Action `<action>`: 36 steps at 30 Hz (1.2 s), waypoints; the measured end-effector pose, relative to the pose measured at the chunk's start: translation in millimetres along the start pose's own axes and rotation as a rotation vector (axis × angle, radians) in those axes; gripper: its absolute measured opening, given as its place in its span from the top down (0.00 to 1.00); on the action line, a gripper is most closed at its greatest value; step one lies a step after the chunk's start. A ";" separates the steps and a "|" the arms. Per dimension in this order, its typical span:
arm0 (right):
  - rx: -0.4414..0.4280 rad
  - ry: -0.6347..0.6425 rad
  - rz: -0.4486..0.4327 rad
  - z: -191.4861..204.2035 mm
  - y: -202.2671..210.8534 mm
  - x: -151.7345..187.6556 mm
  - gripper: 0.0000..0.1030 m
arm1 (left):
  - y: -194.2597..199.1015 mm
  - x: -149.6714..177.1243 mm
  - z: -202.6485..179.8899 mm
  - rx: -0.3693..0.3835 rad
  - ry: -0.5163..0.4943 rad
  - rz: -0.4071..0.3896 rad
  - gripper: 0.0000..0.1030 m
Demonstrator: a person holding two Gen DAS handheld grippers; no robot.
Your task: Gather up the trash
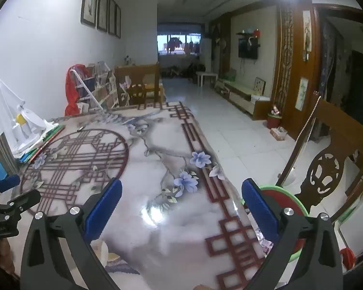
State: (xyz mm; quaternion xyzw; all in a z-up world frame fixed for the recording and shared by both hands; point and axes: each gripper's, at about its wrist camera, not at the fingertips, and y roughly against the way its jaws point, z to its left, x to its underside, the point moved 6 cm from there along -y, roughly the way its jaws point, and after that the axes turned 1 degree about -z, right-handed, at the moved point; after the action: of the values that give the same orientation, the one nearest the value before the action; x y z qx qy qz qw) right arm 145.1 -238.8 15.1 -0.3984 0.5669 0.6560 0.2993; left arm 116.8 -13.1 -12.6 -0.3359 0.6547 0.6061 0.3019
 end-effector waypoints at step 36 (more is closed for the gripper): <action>-0.002 0.021 -0.034 5.3 5.4 4.5 0.07 | 4.5 4.2 -15.5 -0.007 -0.003 -0.038 0.05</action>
State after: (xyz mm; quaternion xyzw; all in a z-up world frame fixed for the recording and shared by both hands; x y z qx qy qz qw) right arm 137.4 -234.9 14.2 -0.4151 0.5627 0.6470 0.3040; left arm 110.8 -28.7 -12.0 -0.3481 0.6457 0.6031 0.3132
